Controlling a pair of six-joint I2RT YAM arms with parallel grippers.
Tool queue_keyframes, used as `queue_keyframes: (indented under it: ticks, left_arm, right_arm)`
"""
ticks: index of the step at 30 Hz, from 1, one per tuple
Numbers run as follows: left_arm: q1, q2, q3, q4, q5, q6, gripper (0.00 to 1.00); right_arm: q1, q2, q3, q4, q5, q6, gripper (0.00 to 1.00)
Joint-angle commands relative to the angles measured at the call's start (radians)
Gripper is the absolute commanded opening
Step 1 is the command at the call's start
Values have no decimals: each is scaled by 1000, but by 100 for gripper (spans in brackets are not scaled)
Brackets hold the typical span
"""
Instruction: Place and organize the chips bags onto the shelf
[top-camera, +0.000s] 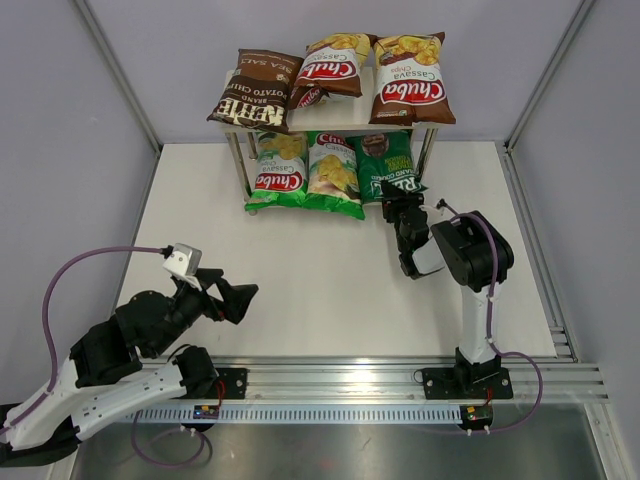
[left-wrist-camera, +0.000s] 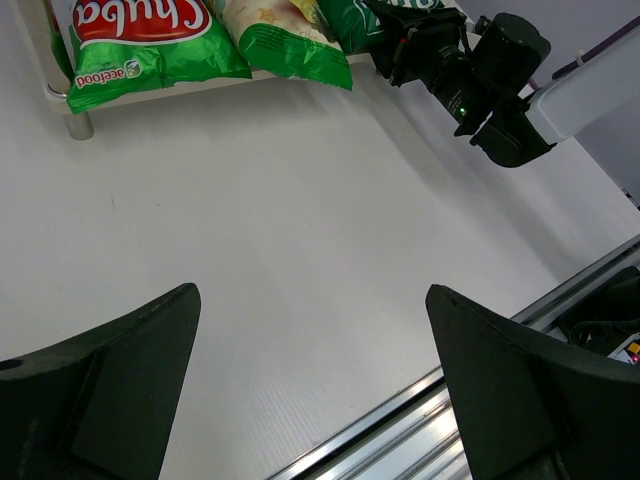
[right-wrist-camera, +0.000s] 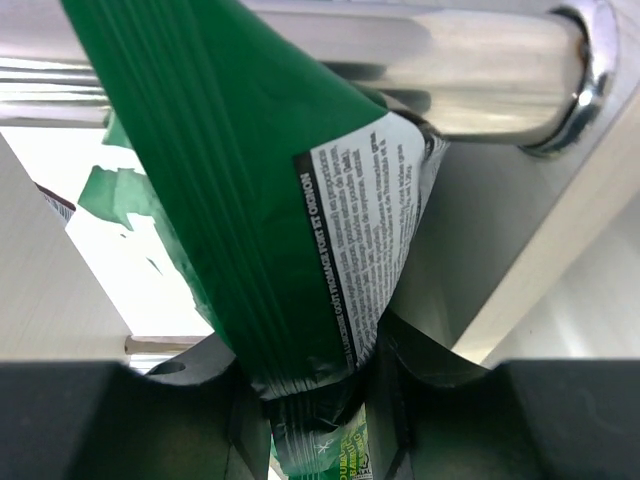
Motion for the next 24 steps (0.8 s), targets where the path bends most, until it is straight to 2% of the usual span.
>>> queue_keyframes:
  ticks: [1,6,10,11,14,19,20,21,24]
  left_arm:
    - [-2,-10,-5,38,8,18,99]
    - [-2,-7,-1,27,-19,12,99]
    - [0,7,9,3,-79,0,99]
    - [0,13,12,-3,-93,-8,99]
    - [9,46,24,-31,-147,-25,99]
    - [65,94,36,-63,-191,-45,99]
    - [79,106,38,-66,-197,-51,99]
    - [110,111,39,-72,-202,-56,99]
    - [188,125,41,-69,-197,-56,99]
  right_arm:
    - [16,-18,-14,84,52,12,21]
    - [16,-56,-28,-2,26,7,41]
    - [15,-133,-42,-74,2,-43,49]
    - [15,-145,-46,-86,-1,-55,60]
    - [15,-183,-57,-143,-11,-80,72]
    - [15,-242,-83,-212,-28,-92,84]
    - [15,-256,-89,-240,-32,-91,88]
    - [15,-268,-95,-279,-37,-103,97]
    - [15,-323,-123,-359,-26,-109,100]
